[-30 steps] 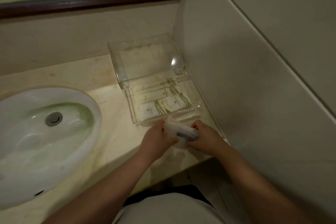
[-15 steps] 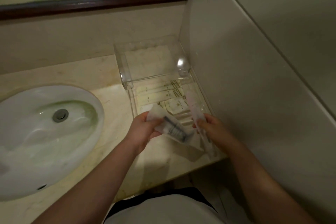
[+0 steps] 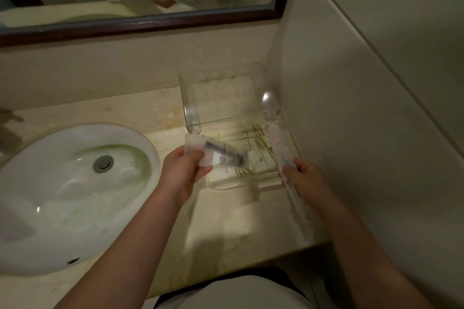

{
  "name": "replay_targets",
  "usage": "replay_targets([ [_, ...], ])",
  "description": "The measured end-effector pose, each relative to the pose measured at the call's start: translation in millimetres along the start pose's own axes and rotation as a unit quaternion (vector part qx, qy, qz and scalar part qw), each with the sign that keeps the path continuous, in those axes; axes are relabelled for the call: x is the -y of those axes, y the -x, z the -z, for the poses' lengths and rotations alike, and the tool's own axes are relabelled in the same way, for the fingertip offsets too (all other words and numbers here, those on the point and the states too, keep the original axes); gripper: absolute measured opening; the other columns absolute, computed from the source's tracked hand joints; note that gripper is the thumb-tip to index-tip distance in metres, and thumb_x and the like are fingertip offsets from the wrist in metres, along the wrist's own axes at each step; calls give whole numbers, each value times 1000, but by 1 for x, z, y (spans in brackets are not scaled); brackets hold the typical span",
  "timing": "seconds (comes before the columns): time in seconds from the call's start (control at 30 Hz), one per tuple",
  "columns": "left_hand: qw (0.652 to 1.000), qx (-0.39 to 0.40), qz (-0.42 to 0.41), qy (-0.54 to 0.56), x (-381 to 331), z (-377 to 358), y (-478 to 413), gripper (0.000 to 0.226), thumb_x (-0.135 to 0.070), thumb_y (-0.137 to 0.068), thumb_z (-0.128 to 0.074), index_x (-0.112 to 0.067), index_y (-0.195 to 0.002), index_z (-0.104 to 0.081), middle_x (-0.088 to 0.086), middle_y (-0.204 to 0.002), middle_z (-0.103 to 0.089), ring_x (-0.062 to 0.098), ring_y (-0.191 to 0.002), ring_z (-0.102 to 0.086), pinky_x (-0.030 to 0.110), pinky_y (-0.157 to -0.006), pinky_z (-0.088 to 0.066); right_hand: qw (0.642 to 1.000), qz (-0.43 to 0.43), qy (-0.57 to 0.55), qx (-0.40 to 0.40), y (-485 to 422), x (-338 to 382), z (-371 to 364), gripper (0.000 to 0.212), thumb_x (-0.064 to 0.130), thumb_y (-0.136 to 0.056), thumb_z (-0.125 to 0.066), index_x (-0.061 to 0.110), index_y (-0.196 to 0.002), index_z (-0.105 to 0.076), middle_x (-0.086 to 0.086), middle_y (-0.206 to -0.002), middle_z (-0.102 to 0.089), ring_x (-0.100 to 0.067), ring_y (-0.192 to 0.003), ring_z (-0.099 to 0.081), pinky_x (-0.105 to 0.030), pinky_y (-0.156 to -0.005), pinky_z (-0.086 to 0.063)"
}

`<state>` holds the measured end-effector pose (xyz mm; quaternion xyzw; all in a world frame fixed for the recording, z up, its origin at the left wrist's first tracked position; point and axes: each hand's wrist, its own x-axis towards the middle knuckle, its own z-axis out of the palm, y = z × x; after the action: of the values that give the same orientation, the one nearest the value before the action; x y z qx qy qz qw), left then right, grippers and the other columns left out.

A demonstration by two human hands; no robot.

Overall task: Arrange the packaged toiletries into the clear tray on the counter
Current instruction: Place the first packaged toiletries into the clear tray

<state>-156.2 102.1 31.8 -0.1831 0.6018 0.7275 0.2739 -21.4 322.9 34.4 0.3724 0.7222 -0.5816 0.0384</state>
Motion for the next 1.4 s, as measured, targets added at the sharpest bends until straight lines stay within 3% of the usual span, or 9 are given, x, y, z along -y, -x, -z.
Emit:
replay_targets([
  [0.13,995,61,-78,-30,-14,-3,-5,18,5,-89,-53,-8,-92,-66,10,-94,-69,22,-89,-67,30,-73,-58,1000,-13,-5,-4,-4,-4,0,22,21,-95,-55,8,-87,-71,-2,-69,-65,-13,-61,-58,-25,-58,-44],
  [0.27,953,172,-196,-156,-15,-14,-12,20,16,-80,-60,-3,-74,-64,10,-89,-74,18,-90,-71,25,-80,-56,1000,-9,-14,-26,-9,-3,2,23,17,-94,-54,1,-84,-67,-5,-66,-60,-16,-60,-54,-27,-59,-41],
  [0.5,931,251,-110,-240,22,-20,-40,51,28,-72,-43,-16,-50,-57,5,-99,-76,20,-106,-68,26,-88,-52,999,15,-18,-47,-14,7,10,21,15,-94,-54,0,-84,-66,3,-62,-62,-10,-57,-57,-22,-57,-44],
  [0.63,950,234,-91,-185,21,-20,-43,56,26,-77,-44,-18,-45,-56,7,-99,-76,27,-106,-68,39,-89,-50,998,23,-22,-45,-21,9,11,19,14,-91,-55,0,-86,-66,-4,-70,-66,-17,-67,-60,-30,-65,-47],
  [0.83,922,268,-97,-261,14,-22,-52,54,27,-73,-41,-18,-47,-58,6,-101,-76,17,-107,-68,38,-98,-46,997,70,22,-37,-40,36,6,15,11,-89,-55,16,-86,-69,1,-76,-69,-12,-66,-60,-28,-65,-47],
  [0.97,833,351,-122,-409,8,-30,-61,46,30,-57,-30,-2,-57,-63,18,-104,-73,-3,-100,-66,16,-91,-47,968,159,194,-23,-57,57,5,10,18,-87,-60,26,-82,-62,9,-74,-64,-6,-65,-57,-22,-57,-40],
  [1.03,760,384,-167,-497,3,-28,-65,47,25,-56,-31,2,-69,-70,14,-105,-74,-5,-100,-65,19,-94,-47,942,165,292,15,-70,65,2,7,22,-87,-58,25,-84,-63,9,-73,-61,-12,-67,-57,-24,-54,-37],
  [1.2,585,343,-292,-674,-6,-24,-54,67,-5,-53,-41,-32,-105,-73,-5,-106,-72,17,-105,-57,27,-93,-43,898,146,397,118,-101,81,-16,28,18,-93,-50,18,-112,-70,0,-100,-68,-17,-90,-61,-26,-71,-41],
  [1.4,523,283,-407,-693,27,-38,-25,44,-32,-79,-49,-34,-120,-64,3,-98,-62,26,-88,-52,34,-77,-43,917,170,352,76,-119,76,-31,8,21,-86,-63,27,-89,-67,4,-91,-69,-16,-88,-65,-30,-77,-52],
])
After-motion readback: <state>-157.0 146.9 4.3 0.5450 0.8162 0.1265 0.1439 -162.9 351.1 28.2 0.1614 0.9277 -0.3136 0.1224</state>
